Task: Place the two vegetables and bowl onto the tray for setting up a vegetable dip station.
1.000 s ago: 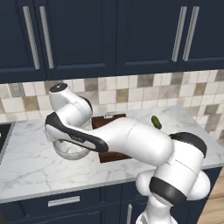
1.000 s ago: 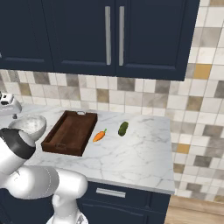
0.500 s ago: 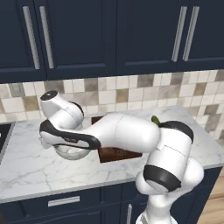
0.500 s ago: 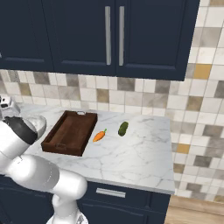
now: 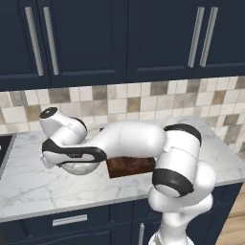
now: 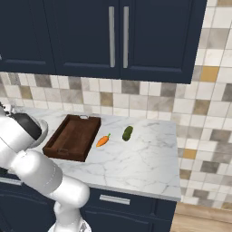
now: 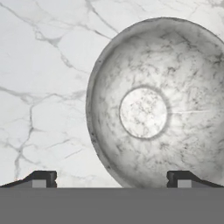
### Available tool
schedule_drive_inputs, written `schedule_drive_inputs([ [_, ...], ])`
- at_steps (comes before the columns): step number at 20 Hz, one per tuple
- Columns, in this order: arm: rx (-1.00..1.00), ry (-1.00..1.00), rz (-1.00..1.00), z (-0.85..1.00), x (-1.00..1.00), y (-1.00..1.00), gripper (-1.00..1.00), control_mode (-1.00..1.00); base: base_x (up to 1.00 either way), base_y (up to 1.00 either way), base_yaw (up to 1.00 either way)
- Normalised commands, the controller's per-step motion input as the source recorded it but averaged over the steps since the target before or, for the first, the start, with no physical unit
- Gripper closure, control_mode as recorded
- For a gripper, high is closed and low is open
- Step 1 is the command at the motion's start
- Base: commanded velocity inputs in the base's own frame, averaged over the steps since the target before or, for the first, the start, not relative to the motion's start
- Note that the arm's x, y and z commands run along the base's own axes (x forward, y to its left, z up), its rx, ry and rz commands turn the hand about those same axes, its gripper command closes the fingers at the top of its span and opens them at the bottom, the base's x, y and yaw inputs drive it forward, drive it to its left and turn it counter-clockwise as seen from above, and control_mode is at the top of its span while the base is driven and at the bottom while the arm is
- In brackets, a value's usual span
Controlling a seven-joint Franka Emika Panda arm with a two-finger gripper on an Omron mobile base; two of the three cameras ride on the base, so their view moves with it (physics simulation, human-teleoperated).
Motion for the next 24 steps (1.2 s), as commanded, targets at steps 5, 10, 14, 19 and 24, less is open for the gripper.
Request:
schedule_drive_inputs([
  [5,0.00,0.05,0.00,-0.28,0.12,0.05,-1.00,-1.00,0.00,0.00,0.00],
  [10,0.00,0.09,0.00,-0.31,0.15,0.08,-1.00,-1.00,0.00,0.00,0.00],
  [14,0.00,0.08,0.00,-0.29,0.16,0.09,-1.00,-1.00,0.00,0.00,0.00],
  [19,-0.03,0.05,0.00,-0.27,0.15,0.11,-1.00,-1.00,0.00,0.00,0.00],
  [24,-0.05,0.06,0.00,-0.25,0.16,0.12,-1.00,-1.00,0.00,0.00,0.00],
])
